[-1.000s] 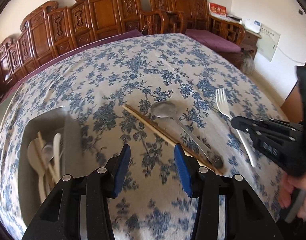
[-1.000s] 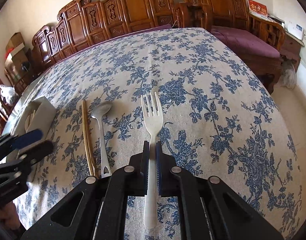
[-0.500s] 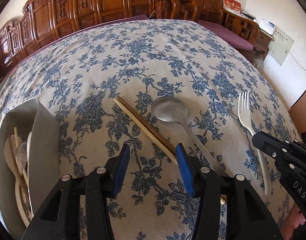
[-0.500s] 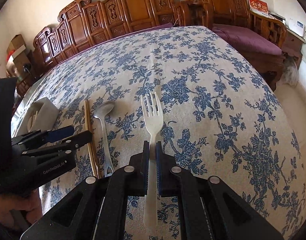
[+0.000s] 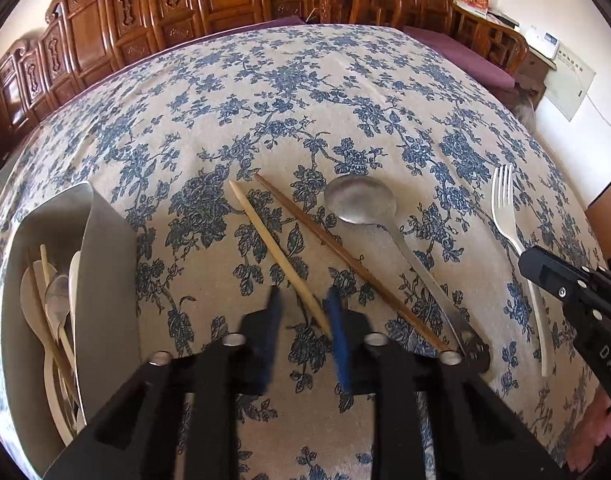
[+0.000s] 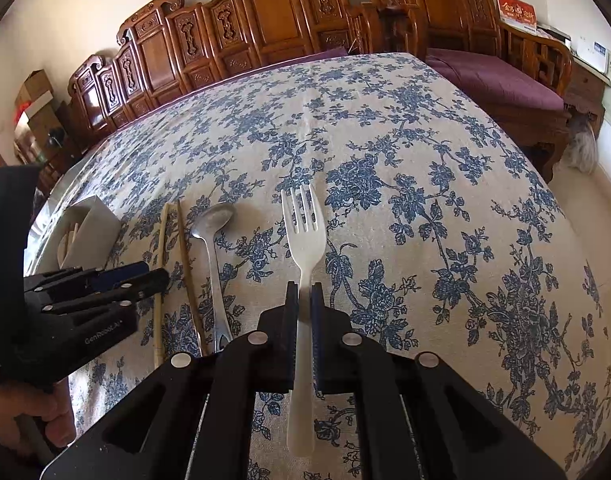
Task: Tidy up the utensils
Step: 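Grasp a wooden chopstick with the left gripper while the right gripper holds the fork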
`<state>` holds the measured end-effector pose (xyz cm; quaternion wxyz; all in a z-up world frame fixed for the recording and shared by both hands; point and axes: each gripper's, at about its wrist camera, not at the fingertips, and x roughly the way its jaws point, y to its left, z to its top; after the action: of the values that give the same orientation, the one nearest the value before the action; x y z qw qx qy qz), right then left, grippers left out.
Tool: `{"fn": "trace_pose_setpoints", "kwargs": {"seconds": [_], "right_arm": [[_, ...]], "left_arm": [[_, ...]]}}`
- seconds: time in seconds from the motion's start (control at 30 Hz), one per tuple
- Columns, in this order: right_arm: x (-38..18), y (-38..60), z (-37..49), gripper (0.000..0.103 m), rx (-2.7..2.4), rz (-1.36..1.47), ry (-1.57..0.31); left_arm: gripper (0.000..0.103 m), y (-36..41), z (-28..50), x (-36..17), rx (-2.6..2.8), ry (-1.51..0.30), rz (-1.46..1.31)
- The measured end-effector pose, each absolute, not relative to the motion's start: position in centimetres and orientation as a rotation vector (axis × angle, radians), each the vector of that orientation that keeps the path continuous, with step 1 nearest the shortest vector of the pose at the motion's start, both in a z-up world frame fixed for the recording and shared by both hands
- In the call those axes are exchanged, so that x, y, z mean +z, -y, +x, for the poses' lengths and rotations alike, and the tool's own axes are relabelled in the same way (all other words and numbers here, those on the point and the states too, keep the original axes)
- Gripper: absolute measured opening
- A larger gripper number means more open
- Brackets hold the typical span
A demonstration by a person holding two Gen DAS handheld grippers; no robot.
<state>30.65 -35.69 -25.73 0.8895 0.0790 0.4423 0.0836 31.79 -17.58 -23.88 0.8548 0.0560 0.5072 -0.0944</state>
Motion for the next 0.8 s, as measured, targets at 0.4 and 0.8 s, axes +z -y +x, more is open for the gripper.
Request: {"fn": "trace_pose_setpoints", "kwargs": {"seconds": [0.4,0.8], "right_arm": [[-25.6,33.3,30.4,0.008,0.234,0.103,-0.928],[-24.7,30.2,29.8,0.008,0.323,0.069,-0.909]], "left_arm": [[0.004,14.4,30.0,-22.7,-0.183,-1.044,0.126],[0.004,12.0,27.6,-19.1,-0.192,-0.963,0.133]]}}
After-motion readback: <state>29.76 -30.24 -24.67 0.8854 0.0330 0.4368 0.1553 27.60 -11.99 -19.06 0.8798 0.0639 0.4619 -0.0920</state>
